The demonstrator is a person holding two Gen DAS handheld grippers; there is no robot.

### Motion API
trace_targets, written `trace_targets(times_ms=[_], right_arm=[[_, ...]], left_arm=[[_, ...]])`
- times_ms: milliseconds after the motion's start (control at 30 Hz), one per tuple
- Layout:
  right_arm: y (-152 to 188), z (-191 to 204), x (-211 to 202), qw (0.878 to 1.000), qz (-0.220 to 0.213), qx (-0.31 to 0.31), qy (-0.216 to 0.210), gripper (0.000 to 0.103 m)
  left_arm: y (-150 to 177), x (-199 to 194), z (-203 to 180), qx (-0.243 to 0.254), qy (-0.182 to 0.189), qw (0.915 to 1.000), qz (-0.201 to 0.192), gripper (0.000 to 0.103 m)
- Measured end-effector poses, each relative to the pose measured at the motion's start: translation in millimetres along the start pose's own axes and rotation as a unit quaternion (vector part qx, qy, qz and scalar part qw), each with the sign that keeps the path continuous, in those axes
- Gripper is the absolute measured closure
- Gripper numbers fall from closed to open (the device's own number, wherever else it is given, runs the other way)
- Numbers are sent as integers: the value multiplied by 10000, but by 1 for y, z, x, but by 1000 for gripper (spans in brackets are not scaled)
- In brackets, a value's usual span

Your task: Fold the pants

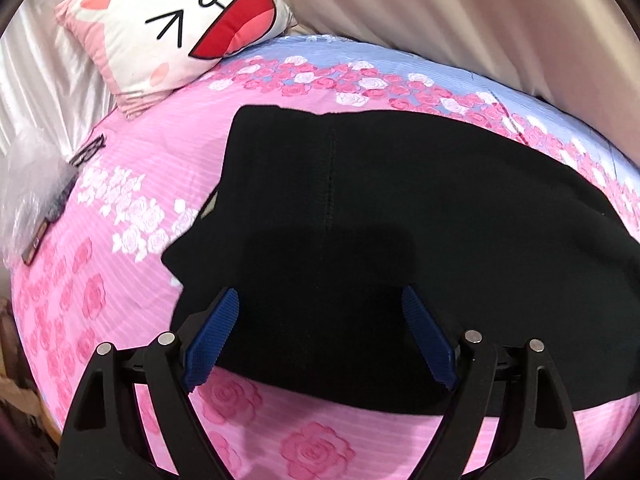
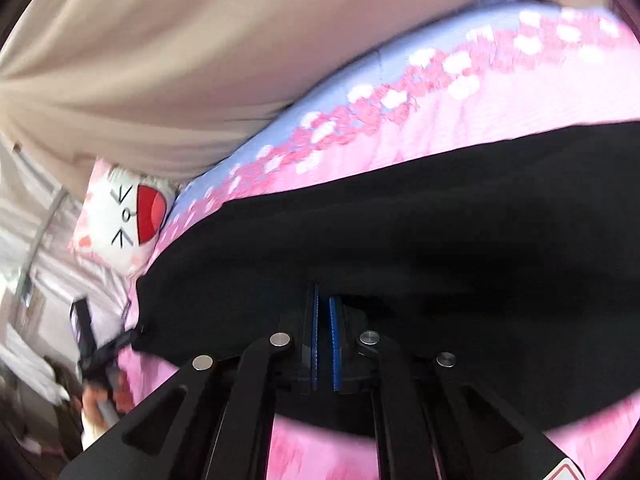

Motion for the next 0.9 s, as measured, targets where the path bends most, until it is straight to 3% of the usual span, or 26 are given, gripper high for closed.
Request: trace_targets(times_ms=[133,167,267,367,433,467,600,667,733,767,800,867,900], right_arm=[[30,17,-42,9997,73,-201,-87,95],[40,15,-43,9993,176,-324,56,95],[62,0,-41,9907,355,-816,1032,91],[59,17,-50,9944,230,-803,651,89],[54,32,-52,9944,102,-938,474,68],[52,40,-52,9936,52,-1052,405,63],[57,67,-38,9903,113,-1374,161,62],[63,76,-30,9887,183,-1487,103,62],[69,84,-22,9874,264,-1558,41,62],[72,87,-20,9871,276,-1577,47,62],[74,89,-19,9872,304,-1568,25,62],[77,90,-17,9872,322,-1559,13,62],[78,91,-16,9870,329,-1572,39,62]], left_arm=[[-3,5,1,61,82,9999,-34,18],[-3,6,1,75,102,9999,-64,17],[-5,1,4,-30,173,9998,-99,17],[-1,-21,22,-417,387,9983,-102,17],[6,-35,43,-688,314,9970,-137,16],[9,-37,52,-824,263,9962,-130,16],[27,-36,92,-1829,378,9824,34,16],[30,-28,97,-2241,740,9715,194,17],[29,-21,93,-2499,1184,9604,332,23],[26,-17,87,-2505,1378,9574,403,38],[22,-13,82,-2395,1425,9594,423,58],[15,-3,75,-2055,1191,9705,417,79],[7,1,74,-1924,1204,9732,366,84]])
Point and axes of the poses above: each gripper's, at about its wrist camera, not at the fingertips, and x roughly the way its jaws point, z to its left, y to its underside, the point moved 4 cm from there along x, roughly the way its jaws point, and after that the axes turned 12 degrees about -z, right-handed, at the moved point
